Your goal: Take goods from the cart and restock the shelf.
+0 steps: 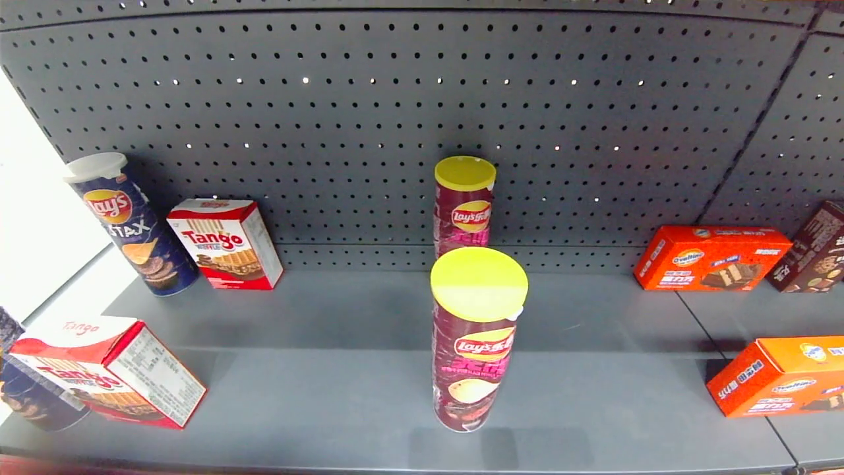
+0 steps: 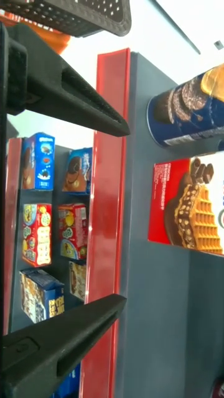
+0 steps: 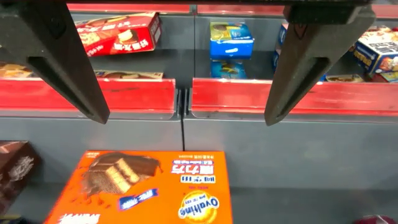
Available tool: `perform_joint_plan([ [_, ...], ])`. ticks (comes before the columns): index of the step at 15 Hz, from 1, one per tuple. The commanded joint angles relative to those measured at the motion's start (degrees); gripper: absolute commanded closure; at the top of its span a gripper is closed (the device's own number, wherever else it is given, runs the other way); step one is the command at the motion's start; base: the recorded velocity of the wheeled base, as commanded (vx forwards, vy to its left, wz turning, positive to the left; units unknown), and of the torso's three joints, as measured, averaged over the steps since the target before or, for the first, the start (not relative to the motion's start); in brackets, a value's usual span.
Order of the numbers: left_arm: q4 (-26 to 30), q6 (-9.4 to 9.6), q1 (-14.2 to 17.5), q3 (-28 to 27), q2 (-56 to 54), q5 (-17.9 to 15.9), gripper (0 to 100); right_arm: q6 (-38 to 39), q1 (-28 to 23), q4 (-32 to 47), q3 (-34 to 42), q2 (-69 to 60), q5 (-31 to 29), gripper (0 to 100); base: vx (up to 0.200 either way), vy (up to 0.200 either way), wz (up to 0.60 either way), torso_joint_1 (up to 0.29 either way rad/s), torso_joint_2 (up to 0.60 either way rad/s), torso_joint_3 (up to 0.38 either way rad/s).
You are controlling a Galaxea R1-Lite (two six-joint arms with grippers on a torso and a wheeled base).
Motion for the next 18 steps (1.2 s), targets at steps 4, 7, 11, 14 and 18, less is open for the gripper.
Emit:
perform_joint_plan([
  [4, 0.0, -0.17, 0.1, 0.0, 0.1, 0.1, 0, 0.0, 0.0, 0.0, 0.0, 0.1, 0.0, 0, -0.050, 0.000, 0.00, 0.004, 0.00, 0.001],
  [7, 0.0, -0.08, 0.1, 0.0, 0.1, 0.0, 0, 0.0, 0.0, 0.0, 0.0, 0.1, 0.0, 0, 0.000, 0.000, 0.00, 0.000, 0.00, 0.000],
  [11, 0.0, -0.08, 0.1, 0.0, 0.1, 0.1, 0, 0.0, 0.0, 0.0, 0.0, 0.1, 0.0, 0, 0.000, 0.000, 0.00, 0.000, 0.00, 0.000],
  [14, 0.0, -0.08, 0.1, 0.0, 0.1, 0.0, 0, 0.1, 0.0, 0.0, 0.0, 0.1, 0.0, 0, 0.000, 0.000, 0.00, 0.000, 0.00, 0.000],
  [18, 0.0, 0.01, 0.1, 0.0, 0.1, -0.1, 0, 0.0, 0.0, 0.0, 0.0, 0.1, 0.0, 0, -0.050, 0.000, 0.00, 0.001, 0.00, -0.001],
])
